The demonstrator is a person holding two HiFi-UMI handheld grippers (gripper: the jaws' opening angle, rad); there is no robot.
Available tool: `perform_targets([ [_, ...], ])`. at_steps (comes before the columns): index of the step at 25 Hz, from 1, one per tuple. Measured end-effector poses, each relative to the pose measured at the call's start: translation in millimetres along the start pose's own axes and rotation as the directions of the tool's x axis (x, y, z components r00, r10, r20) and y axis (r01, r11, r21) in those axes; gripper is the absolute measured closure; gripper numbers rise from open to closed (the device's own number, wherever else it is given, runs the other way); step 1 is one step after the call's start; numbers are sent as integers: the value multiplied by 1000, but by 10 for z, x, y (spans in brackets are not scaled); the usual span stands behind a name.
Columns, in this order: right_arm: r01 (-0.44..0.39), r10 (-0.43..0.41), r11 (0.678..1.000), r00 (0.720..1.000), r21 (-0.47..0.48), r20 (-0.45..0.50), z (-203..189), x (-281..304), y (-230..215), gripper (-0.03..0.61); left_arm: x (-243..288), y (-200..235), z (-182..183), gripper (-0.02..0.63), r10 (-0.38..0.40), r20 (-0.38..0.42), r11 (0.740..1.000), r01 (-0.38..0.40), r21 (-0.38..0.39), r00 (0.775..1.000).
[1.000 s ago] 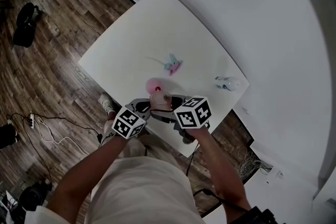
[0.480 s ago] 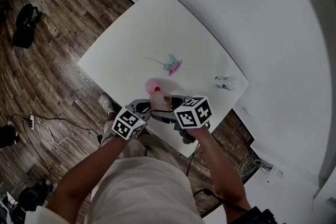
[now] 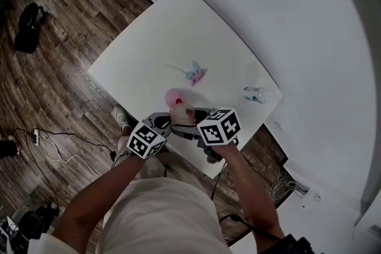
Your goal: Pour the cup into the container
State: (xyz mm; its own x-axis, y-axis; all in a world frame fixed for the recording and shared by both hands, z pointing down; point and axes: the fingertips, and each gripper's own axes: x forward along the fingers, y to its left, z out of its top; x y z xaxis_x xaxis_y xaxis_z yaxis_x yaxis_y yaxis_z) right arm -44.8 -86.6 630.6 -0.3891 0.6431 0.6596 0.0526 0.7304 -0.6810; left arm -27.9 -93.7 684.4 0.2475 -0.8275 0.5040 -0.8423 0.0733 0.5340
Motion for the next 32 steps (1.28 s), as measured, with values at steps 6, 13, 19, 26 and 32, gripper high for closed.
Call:
perform_targets([
  [6,3,-3,1000,1000,2,-3,16,5,1,218,-8,16,12,603,-3,0,1000,3,1,1000],
  [13,1,-1,1000,1000,5,-10,12,14,16,218,-17,15,5,603,-8,-2,1000,8,3,1000],
  [19,1,-1,1000,1000,16,-16,15,12,16,218,-17,8,13,603,-10,-1,1000,10,4,1000],
  [26,1,0,1000,999,25,-34,3,12,5,218,-2,-12,8,603,-14,2,1000,14,1,1000],
  [32,1,1,1000,999,31,-41,-1,6,11,218,-3,-23,8,603,-15,1,1000,15,2,1000],
])
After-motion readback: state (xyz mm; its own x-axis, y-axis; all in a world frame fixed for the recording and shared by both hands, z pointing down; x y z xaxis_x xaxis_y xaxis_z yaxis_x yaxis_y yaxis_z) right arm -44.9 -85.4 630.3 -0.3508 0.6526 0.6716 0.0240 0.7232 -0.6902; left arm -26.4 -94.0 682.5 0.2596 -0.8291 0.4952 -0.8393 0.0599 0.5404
